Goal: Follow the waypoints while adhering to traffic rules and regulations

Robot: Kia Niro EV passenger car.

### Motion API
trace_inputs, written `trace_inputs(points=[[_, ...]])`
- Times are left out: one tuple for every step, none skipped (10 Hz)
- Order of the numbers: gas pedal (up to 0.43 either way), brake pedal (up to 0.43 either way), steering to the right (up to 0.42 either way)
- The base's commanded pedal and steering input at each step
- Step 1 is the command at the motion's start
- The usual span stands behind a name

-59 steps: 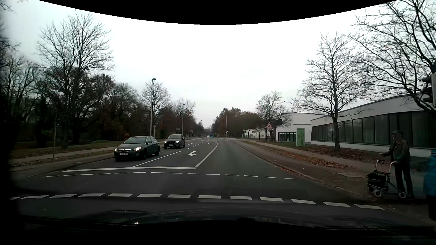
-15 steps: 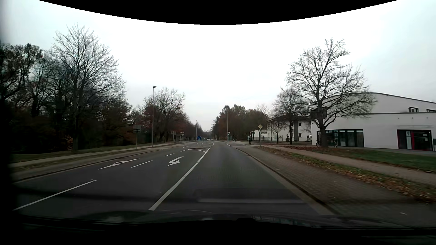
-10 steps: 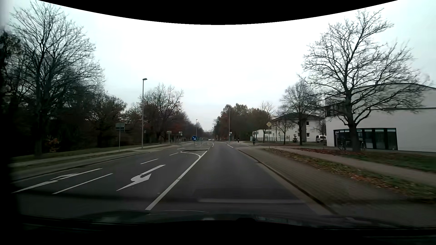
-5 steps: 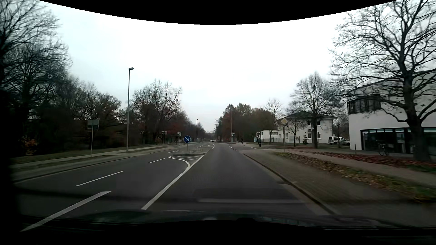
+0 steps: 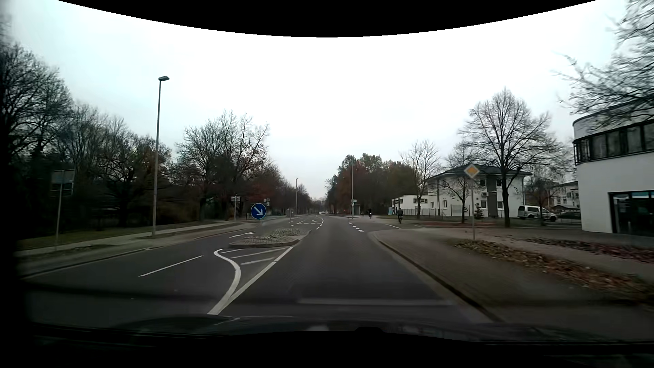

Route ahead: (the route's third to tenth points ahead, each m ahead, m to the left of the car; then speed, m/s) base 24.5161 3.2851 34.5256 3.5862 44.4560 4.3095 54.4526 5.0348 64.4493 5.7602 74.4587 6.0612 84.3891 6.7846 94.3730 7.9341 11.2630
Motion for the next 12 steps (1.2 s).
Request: trace_inputs(points=[[0.299, 0.000, -0.015], [0.299, 0.000, -0.015], [0.299, 0.000, -0.015], [0.299, 0.000, -0.015], [0.299, 0.000, -0.012], [0.299, 0.000, -0.009], [0.299, 0.000, -0.007], [0.299, 0.000, -0.005], [0.287, 0.000, -0.005], [0.287, 0.000, -0.004], [0.287, 0.000, -0.004], [0.280, 0.000, -0.004]])
